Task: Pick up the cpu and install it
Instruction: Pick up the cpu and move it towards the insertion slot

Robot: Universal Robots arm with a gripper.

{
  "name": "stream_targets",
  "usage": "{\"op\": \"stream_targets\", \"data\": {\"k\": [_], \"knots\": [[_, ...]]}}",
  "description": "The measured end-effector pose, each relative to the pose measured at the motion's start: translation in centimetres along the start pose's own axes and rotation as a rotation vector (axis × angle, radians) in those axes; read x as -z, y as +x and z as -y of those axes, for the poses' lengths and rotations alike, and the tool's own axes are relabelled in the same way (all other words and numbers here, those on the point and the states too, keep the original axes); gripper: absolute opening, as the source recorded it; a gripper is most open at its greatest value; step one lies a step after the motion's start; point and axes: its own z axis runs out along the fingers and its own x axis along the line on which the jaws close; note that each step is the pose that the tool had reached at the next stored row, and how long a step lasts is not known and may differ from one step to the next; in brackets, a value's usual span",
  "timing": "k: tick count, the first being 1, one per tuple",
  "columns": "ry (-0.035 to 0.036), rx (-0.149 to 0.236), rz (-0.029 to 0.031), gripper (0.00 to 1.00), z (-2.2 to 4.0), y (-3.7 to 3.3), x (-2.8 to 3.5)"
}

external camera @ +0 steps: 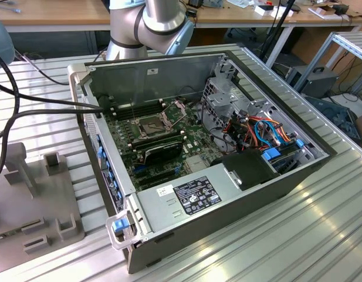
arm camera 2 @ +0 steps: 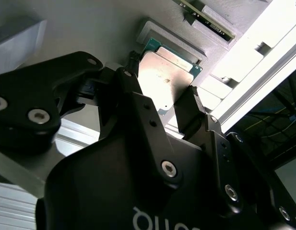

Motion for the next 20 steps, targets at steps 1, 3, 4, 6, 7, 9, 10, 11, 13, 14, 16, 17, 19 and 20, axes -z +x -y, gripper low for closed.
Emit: {"op": "stream_targets", "data": {"k": [1, 3, 4, 6, 7, 9, 10, 11, 13, 14, 16, 17, 19, 20], "knots": [[0.0, 0.0, 0.0, 0.55, 0.0, 0.0, 0.0], [0.0002, 0.0, -0.0002, 0.55, 0.0, 0.0, 0.08], [0.0001, 0.0, -0.0002, 0.55, 0.0, 0.0, 0.11], [0.0, 0.0, -0.0001, 0.55, 0.0, 0.0, 0.2], [-0.0001, 0.0, 0.0001, 0.55, 0.0, 0.01, 0.21], [-0.0001, 0.0, 0.0001, 0.55, 0.0, 0.01, 0.21], [-0.0001, 0.0, -0.0001, 0.55, 0.0, 0.01, 0.22], [-0.0001, 0.0, -0.0001, 0.55, 0.0, 0.01, 0.22], [-0.0002, 0.0, 0.0, 0.55, 0.0, 0.01, 0.23], [-0.0001, 0.0, -0.0001, 0.55, 0.0, 0.01, 0.27], [-0.0001, 0.0, -0.0002, 0.55, 0.0, 0.01, 0.39], [-0.0002, 0.0, -0.0001, 0.55, 0.0, 0.01, 0.46], [-0.0002, 0.0, -0.0001, 0.55, 0.0, 0.02, 0.66], [-0.0003, 0.0, 0.0, 0.55, -0.01, 0.02, 0.81]]}}
